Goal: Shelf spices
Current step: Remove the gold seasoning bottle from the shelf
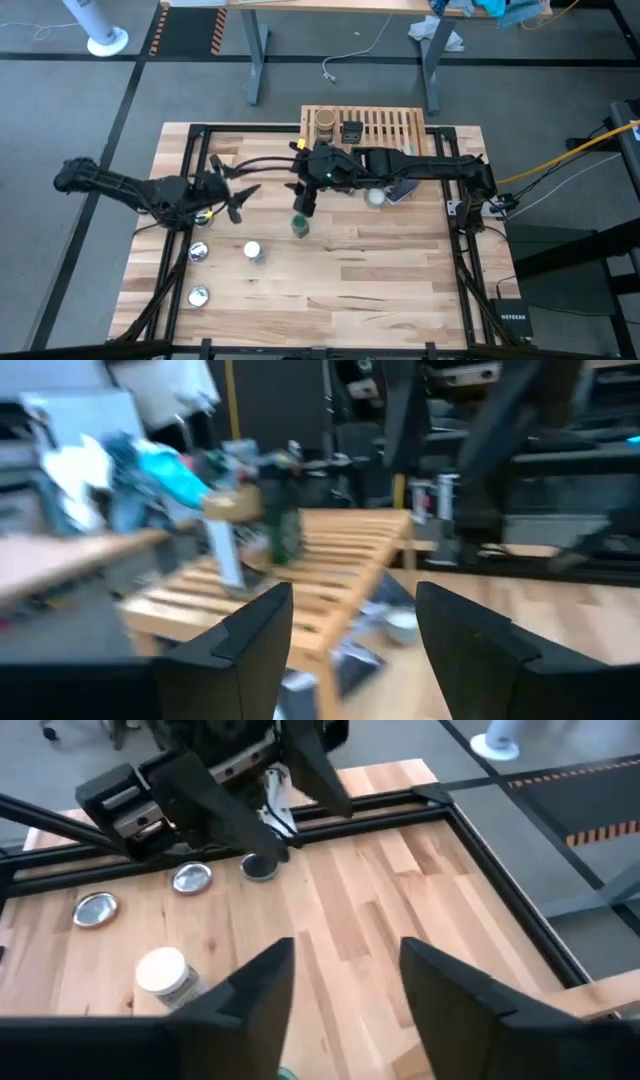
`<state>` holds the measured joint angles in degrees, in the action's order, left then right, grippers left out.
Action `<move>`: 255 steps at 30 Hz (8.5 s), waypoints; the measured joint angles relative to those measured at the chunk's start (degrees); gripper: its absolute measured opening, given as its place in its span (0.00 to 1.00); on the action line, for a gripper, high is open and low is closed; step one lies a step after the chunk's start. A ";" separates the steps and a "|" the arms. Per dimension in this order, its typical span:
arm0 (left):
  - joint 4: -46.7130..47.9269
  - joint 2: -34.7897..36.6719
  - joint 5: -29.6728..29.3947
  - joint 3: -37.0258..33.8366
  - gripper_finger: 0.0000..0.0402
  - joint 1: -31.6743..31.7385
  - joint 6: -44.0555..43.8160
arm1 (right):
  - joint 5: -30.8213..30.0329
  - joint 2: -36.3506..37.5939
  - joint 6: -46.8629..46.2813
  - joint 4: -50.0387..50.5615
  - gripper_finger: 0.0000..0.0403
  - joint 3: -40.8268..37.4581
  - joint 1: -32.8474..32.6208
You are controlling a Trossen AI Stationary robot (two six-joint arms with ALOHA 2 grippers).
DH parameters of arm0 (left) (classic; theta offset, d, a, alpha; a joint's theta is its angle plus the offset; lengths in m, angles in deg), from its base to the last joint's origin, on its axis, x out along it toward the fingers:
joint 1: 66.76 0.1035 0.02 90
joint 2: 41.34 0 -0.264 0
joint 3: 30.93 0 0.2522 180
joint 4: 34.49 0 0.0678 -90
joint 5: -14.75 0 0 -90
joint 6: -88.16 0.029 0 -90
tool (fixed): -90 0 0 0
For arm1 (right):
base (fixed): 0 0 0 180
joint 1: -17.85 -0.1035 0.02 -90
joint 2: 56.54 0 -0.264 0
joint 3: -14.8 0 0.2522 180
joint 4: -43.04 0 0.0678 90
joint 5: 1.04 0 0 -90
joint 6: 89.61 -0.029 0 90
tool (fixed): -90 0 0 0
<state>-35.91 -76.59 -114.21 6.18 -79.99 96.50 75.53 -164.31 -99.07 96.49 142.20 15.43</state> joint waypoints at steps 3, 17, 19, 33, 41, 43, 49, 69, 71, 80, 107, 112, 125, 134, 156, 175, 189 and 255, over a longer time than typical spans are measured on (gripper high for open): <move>-2.55 -0.02 0.02 0.00 0.51 3.49 4.99 | 0.00 0.00 0.01 -0.07 0.53 0.00 0.69; -4.75 -1.91 27.01 0.00 0.51 29.73 5.12 | -6.98 4.26 2.41 22.09 0.49 11.01 1.65; -4.98 -3.79 33.92 0.00 0.51 34.51 2.46 | -7.09 5.19 1.94 25.87 0.47 13.23 1.65; -15.08 -25.78 58.44 7.26 0.51 52.08 -3.93 | -19.14 10.52 -7.06 46.89 0.45 15.82 1.67; -15.14 -37.32 62.38 15.81 0.51 52.80 -3.35 | -20.61 10.60 -8.69 50.26 0.45 15.41 1.71; -13.93 -39.38 62.38 17.22 0.51 52.80 -2.49 | -20.64 10.60 -8.45 50.29 0.45 15.41 1.71; -13.89 -41.86 62.35 18.01 0.51 52.78 2.89 | -20.39 10.37 -8.25 50.17 0.45 15.41 1.71; -18.80 -41.86 62.34 18.12 0.51 52.60 -0.30 | -0.54 7.67 -8.20 36.49 0.45 15.37 1.69; -18.78 -41.86 62.34 18.12 0.51 52.60 0.48 | -0.34 7.34 -8.20 34.72 0.45 15.36 1.69; -18.39 -41.86 62.34 18.10 0.51 52.60 0.64 | -1.03 7.26 -6.43 30.51 0.45 15.34 1.69; -18.30 -41.86 62.34 18.03 0.51 52.60 0.65 | -12.70 39.26 -5.91 28.60 0.45 -3.19 -11.29; -18.30 -41.86 62.32 18.03 0.51 52.60 0.65 | -13.62 55.77 -4.33 11.17 0.45 -27.03 -13.05; -17.97 -41.86 62.33 18.03 0.51 52.60 -1.59 | -20.30 79.69 2.90 -25.75 0.45 -77.12 -10.94; -17.97 -41.86 62.34 18.03 0.51 52.60 -0.78 | -22.12 81.94 3.99 -34.64 0.45 -87.77 -10.92; -15.93 -52.86 66.07 25.01 0.51 53.37 2.57 | -22.15 81.66 7.46 -32.15 0.45 -89.05 -11.03; -17.40 -53.00 67.60 26.62 0.51 52.21 -0.31 | -19.50 81.66 7.45 -32.13 0.45 -89.05 -11.04; -17.77 -53.00 67.76 26.62 0.80 52.67 -0.12 | -19.50 81.66 7.45 -32.13 0.45 -89.05 -11.05; -21.57 -69.05 71.09 39.69 0.66 49.92 -6.87 | -19.51 81.65 7.45 -32.14 0.45 -89.00 -11.05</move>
<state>-57.48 -145.64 -43.12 45.87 -30.07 89.63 56.02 -82.66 -91.63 64.35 53.20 4.37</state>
